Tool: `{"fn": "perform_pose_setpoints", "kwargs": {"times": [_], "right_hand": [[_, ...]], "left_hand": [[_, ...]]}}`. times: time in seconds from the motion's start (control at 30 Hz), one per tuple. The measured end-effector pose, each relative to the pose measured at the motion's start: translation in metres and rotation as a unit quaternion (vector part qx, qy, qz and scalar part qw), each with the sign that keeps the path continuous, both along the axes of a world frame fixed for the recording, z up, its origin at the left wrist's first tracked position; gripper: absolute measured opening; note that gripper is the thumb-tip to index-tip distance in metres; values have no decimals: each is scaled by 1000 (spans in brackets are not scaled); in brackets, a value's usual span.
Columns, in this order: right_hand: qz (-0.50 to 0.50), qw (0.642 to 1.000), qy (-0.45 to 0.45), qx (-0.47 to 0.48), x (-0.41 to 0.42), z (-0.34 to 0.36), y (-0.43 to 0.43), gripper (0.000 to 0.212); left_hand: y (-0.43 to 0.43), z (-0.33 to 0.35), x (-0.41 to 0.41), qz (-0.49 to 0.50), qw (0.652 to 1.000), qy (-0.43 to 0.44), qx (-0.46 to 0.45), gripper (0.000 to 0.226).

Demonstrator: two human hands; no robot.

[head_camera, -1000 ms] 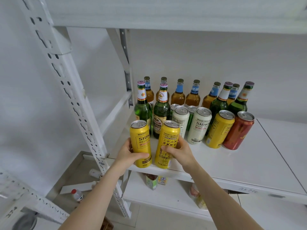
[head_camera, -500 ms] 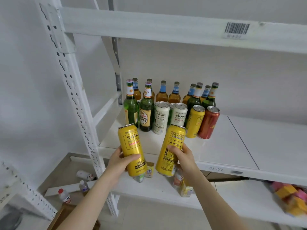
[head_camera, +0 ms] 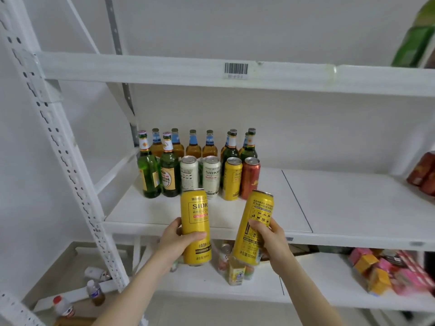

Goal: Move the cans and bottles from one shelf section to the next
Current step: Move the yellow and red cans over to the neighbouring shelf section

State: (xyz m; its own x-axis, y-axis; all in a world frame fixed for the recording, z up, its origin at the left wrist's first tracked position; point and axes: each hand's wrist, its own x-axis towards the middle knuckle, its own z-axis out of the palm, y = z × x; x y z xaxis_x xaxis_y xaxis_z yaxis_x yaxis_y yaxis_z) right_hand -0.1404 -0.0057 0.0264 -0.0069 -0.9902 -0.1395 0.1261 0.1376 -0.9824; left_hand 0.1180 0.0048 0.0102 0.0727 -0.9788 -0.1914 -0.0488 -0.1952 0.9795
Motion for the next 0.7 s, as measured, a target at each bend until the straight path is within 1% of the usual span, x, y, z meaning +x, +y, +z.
{"fn": "perform_pose_setpoints", "kwargs": {"times": [0.07,0.13,0.3,0.37,0.5,0.7], "right_hand": [[-3,1000,6,-6,-27,5,1,24],[-6,1000,10,-10,-57,9,3,25],[-12,999,30,-15,-137,16,9,28],[-11,999,36,-16,-170,18,12,28],[-21,999,34,-19,-233,17,18,25],[-50,998,23,-15,-310,11,7,27]], "left_hand": [[0,5,-30,-12,1000,2,-2,57],[1,10,-63,-19,1000,2,-6,56],[7,20,-150,-17,1000,-7,-10,78],[10,22,-184,-17,1000,-14,-9,75],[8,20,-246,-19,1000,-17,-10,59],[-15,24,-328,-49,998,-40,-19,57]]}}
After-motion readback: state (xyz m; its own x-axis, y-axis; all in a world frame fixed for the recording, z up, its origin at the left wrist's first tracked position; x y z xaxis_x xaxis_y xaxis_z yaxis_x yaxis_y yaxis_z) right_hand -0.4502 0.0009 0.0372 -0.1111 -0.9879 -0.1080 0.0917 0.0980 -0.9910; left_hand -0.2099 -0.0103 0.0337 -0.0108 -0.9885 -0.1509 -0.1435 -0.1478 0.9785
